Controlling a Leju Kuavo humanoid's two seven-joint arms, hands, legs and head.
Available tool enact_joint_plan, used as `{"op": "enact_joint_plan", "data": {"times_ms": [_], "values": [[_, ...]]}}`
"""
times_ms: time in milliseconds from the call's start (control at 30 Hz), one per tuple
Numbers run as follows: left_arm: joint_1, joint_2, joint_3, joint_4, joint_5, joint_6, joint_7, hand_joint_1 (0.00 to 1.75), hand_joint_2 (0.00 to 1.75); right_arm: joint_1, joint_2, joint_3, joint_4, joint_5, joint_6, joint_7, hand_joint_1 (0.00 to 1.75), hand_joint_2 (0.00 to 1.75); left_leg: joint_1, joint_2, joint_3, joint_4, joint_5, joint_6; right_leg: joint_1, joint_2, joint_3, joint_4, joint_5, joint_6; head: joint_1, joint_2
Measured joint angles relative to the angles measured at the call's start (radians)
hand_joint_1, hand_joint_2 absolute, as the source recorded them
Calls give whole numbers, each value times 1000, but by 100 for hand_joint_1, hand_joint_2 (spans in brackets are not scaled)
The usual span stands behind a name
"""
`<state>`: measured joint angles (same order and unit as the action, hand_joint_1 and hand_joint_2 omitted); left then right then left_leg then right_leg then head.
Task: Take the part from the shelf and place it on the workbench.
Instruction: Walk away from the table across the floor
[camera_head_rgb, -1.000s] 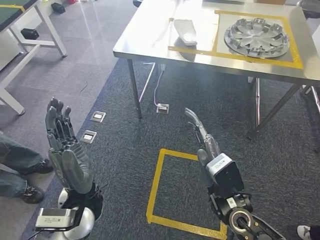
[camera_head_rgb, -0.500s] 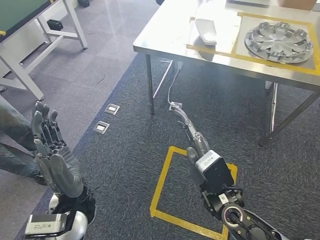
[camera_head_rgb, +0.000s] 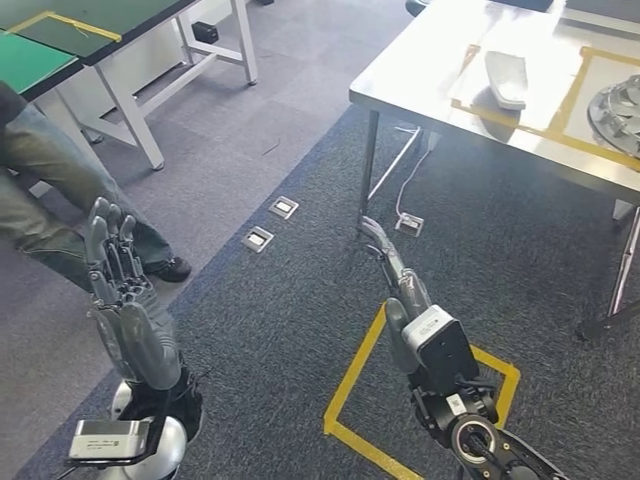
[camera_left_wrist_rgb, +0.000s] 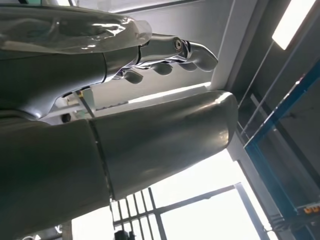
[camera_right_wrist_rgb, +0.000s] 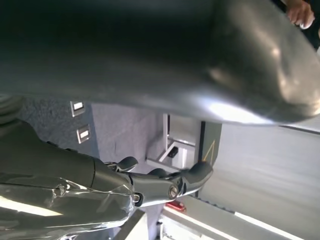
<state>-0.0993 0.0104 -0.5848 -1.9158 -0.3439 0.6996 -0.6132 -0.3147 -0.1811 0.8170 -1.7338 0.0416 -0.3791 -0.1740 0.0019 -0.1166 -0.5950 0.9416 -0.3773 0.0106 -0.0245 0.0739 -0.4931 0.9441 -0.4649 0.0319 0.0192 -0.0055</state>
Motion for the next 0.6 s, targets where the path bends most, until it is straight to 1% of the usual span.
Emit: {"op": "enact_joint_plan", "data": {"times_ms": [33,67,100,133,167,200,233,267,300,333,367,400,433,467,533,567,600], "values": [[1,0,0,0,-1,0,-1,0,0,0,0,1,0,0,-1,0,0,0,2,-8,-7,1,4,-7,-1,-12,1,-3,1,-5,-2,0],[2,0,0,0,-2,0,-1,0,0,0,1,1,0,0,-2,0,0,0,1,0,-14,9,0,-13,-2,-24,1,-5,6,-11,-4,0],[1,0,0,0,-4,0,-1,0,0,0,2,2,0,0,-3,1,0,0,0,20,-27,33,-15,-19,-4,-37,1,-8,9,-18,-9,0],[0,0,0,0,-5,0,-1,0,0,0,3,2,0,0,-4,1,0,0,-1,48,-49,80,-42,-23,-5,-51,0,-11,12,-23,-15,0],[0,-1,0,0,-5,0,-1,0,0,1,4,2,1,0,-4,1,0,0,0,77,-81,146,-77,-28,-2,-65,-1,-12,13,-25,-22,0],[0,0,0,0,-6,0,-1,0,0,2,4,3,1,0,-4,1,0,0,3,93,-117,221,-110,-33,0,-80,-4,-11,14,-27,-29,0],[2,0,0,0,-8,0,0,0,0,4,4,4,2,0,-4,1,0,0,5,101,-145,280,-131,-36,1,-95,-6,-11,14,-28,-33,0],[3,0,0,0,-10,0,1,0,0,5,4,5,2,-1,-3,1,0,0,7,105,-157,308,-135,-38,1,-110,-7,-11,14,-28,-37,0],[5,0,0,0,-12,0,2,0,0,5,4,6,2,-1,-3,1,0,0,9,109,-147,293,-121,-39,2,-124,-7,-11,14,-28,-41,0],[7,0,0,0,-16,0,4,0,0,5,4,6,2,-1,-2,2,0,0,10,118,-113,236,-92,-38,2,-138,-7,-11,13,-27,-45,0],[8,0,0,0,-19,0,6,0,0,4,5,6,2,-1,-1,2,0,0,9,139,-68,158,-63,-36,3,-150,-5,-11,12,-25,-49,0],[9,0,0,0,-22,0,8,0,0,4,5,6,2,-1,0,1,0,0,6,159,-28,85,-42,-32,6,-160,-4,-10,10,-21,-54,0],[10,0,0,-1,-26,0,9,0,0,3,5,6,2,-1,0,1,0,0,3,175,0,34,-30,-26,10,-170,-3,-10,8,-17,-56,0],[11,0,1,-2,-28,0,11,0,0,1,5,6,2,-2,0,2,0,0,-1,184,10,11,-29,-19,13,-179,-2,-9,6,-12,-55,0],[17,0,1,-5,-32,0,15,0,0,0,5,6,2,-2,1,3,0,0,-4,163,8,7,-29,-4,15,-199,3,-10,2,-2,-48,0],[20,0,2,-6,-34,0,17,0,0,-1,5,6,2,-2,1,3,0,0,-3,151,8,5,-28,2,12,-195,3,-6,-5,5,-44,0],[22,-1,2,-7,-36,0,19,0,0,-1,5,6,2,-2,1,4,0,0,-2,140,9,3,-26,9,9,-178,-5,14,-22,9,-41,0]]}}
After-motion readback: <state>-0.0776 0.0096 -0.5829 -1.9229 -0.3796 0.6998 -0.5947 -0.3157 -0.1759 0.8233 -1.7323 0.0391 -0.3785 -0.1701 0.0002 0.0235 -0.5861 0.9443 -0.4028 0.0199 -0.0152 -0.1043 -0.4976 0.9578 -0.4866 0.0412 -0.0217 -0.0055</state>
